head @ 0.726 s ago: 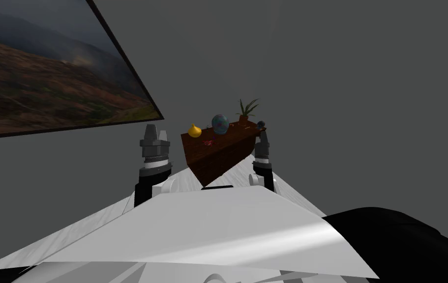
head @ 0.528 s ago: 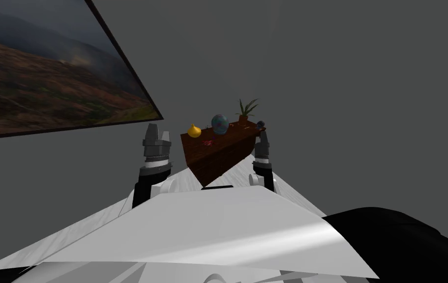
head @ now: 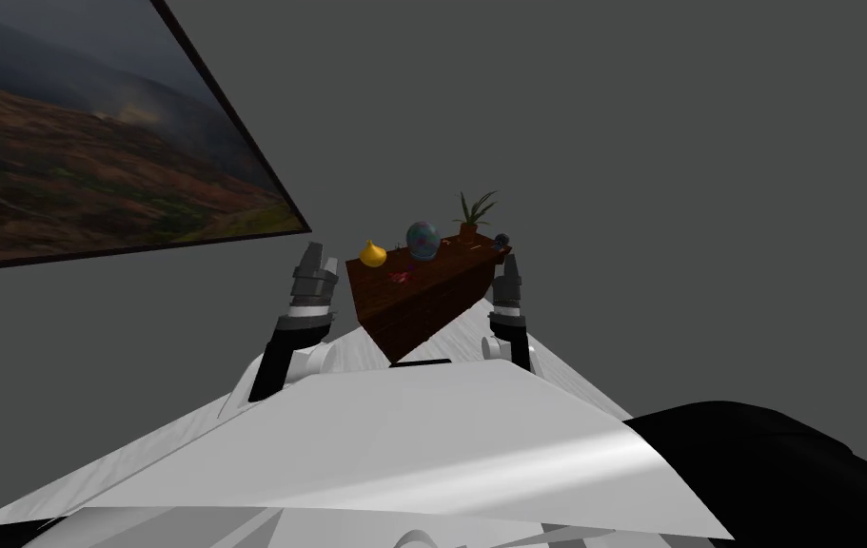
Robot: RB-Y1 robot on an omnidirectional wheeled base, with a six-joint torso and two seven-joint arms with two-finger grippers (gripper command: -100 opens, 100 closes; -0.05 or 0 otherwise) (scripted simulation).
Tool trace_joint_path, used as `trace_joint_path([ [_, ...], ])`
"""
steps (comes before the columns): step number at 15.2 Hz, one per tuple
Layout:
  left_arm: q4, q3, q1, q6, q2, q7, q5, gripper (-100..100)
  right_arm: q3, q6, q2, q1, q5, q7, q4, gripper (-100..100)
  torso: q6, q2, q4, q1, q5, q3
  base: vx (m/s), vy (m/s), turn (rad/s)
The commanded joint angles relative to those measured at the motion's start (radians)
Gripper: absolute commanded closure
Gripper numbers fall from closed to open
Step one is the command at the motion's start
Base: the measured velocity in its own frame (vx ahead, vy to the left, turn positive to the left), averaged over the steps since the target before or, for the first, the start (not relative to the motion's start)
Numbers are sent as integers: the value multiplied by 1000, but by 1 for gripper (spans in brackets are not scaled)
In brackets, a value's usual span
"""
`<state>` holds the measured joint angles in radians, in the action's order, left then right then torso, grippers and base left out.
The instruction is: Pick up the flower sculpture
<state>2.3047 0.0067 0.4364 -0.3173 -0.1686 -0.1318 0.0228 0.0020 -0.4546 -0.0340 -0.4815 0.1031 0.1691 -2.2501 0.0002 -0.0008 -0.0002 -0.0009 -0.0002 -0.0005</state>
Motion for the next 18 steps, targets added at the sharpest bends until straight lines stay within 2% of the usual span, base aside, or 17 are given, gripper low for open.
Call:
trace_joint_path([
  [1, -10, 2, -13, 38, -16, 7, -6, -100, 0, 0, 0, 0, 0, 0, 0, 0, 0, 0, 0, 0, 0, 0, 8, -15, -29],
  [4, -37, 12, -45, 107, -55, 29, -27, -100, 0, 0, 0, 0, 0, 0, 0, 0, 0, 0, 0, 0, 0, 0, 8, -17, -45],
  [6, -37, 12, -45, 126, -55, 29, -27, -100, 0, 0, 0, 0, 0, 0, 0, 0, 0, 0, 0, 0, 0, 0, 6, -15, -31],
  [7, -51, 18, -63, 156, -73, 41, -38, -100, 0, 0, 0, 0, 0, 0, 0, 0, 0, 0, 0, 0, 0, 0, 7, -14, -35],
  [8, -51, 18, -63, 175, -73, 41, -38, -100, 0, 0, 0, 0, 0, 0, 0, 0, 0, 0, 0, 0, 0, 0, 6, -14, -39],
  [9, -51, 18, -63, 175, -73, 41, -38, -100, 0, 0, 0, 0, 0, 0, 0, 0, 0, 0, 0, 0, 0, 0, 5, -10, -14],
  [10, -66, 24, -81, 212, -91, 54, -50, -100, 0, 0, 0, 0, 0, 0, 0, 0, 0, 0, 0, 0, 0, 0, 6, -16, -45],
  [12, -66, 24, -81, 227, -91, 54, -50, -100, 0, 0, 0, 0, 0, 0, 0, 0, 0, 0, 0, 0, 0, 0, 7, -16, -34],
  [13, -83, 31, -101, 262, -107, 67, -63, -100, 0, 0, 0, 0, 0, 0, 0, 0, 0, 0, 0, 0, 0, 0, 8, -17, -44],
  [15, -83, 31, -101, 281, -107, 67, -63, -100, 0, 0, 0, 0, 0, 0, 0, 0, 0, 0, 0, 0, 0, 0, 8, -15, -37],
  [16, -99, 38, -122, 319, -123, 81, -76, -100, 0, 0, 0, 0, 0, 0, 0, 0, 0, 0, 0, 0, 0, 0, 8, -16, -49],
  [17, -99, 38, -122, 338, -123, 81, -76, -100, 0, 0, 0, 0, 0, 0, 0, 0, 0, 0, 0, 0, 0, 0, 9, -18, -52],
  [18, -99, 38, -122, 338, -123, 81, -76, -100, 0, 0, 0, 0, 0, 0, 0, 0, 0, 0, 0, 0, 0, 0, 7, -13, -16],
])
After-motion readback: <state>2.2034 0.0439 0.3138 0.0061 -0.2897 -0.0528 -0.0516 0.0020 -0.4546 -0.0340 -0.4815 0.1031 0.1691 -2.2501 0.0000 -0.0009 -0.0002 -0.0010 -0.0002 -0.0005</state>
